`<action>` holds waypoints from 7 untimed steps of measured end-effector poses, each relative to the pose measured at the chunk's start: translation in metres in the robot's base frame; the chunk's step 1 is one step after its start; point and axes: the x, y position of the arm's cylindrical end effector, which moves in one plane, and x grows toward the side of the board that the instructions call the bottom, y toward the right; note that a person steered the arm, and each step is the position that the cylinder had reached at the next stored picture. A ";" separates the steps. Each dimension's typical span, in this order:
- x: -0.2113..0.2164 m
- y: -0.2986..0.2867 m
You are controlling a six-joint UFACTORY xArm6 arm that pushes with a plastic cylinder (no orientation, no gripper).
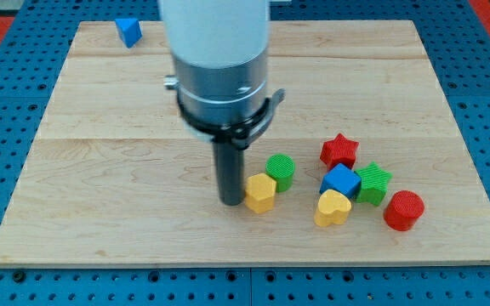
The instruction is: Push the blue triangle into green circle
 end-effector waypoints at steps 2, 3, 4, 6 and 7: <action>-0.027 -0.082; -0.076 -0.147; -0.127 -0.198; -0.263 -0.226; -0.312 -0.227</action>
